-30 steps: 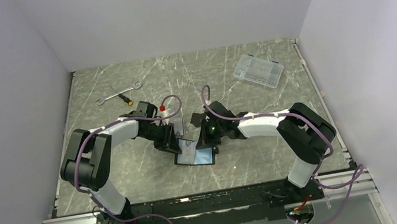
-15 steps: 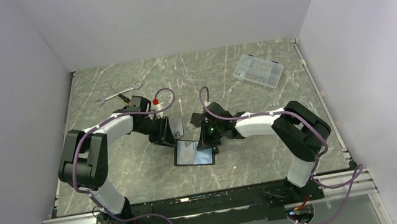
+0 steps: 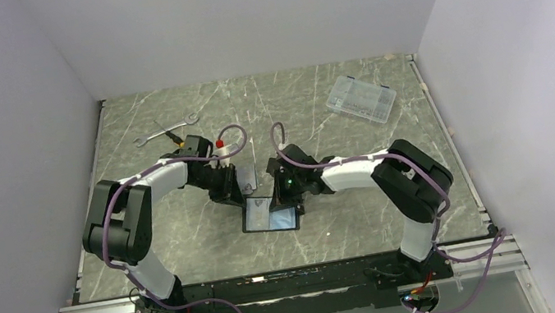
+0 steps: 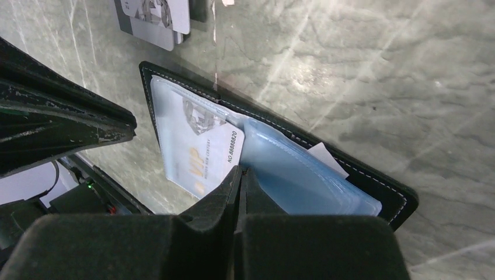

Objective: Put the credit cards into the card holder
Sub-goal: Insert the credit card into the card holder.

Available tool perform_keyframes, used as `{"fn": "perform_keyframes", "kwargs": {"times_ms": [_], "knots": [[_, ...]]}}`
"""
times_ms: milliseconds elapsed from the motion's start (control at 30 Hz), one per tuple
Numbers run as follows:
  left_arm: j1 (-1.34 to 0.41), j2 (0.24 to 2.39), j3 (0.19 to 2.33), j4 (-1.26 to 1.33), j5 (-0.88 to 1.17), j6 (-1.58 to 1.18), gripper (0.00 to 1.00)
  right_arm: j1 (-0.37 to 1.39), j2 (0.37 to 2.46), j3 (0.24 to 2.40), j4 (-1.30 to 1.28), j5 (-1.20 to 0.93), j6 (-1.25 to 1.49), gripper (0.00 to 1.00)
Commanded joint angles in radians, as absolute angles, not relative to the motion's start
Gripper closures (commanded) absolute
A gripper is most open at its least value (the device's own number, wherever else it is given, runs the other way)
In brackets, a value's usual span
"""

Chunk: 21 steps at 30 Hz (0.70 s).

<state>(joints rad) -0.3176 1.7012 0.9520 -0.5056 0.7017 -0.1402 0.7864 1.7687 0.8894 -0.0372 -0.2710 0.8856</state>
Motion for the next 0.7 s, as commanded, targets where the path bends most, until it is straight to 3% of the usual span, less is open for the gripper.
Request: {"fn": "perform_keyframes", "kwargs": {"times_ms": [0, 367, 500, 667], "knots": [[-0.325, 1.707, 0.943, -0.495, 0.701, -0.127, 0.88, 0.803, 1.803, 0.939, -0.038, -0.272, 0.893, 1.00], [-0.330, 1.709, 0.966, -0.532, 0.708, -0.094, 0.90, 0.831, 1.821, 1.008, -0.087, -0.260, 0.873, 1.00], [-0.327, 1.701, 1.031, -0.628, 0.666, 0.011, 0.92, 0.823, 1.780, 0.961, -0.128, -0.227, 0.860, 1.00], [-0.328, 1.644, 0.965, -0.626, 0.588, 0.110, 0.92, 0.821, 1.741, 0.871, -0.117, -0.213, 0.876, 1.00]]}}
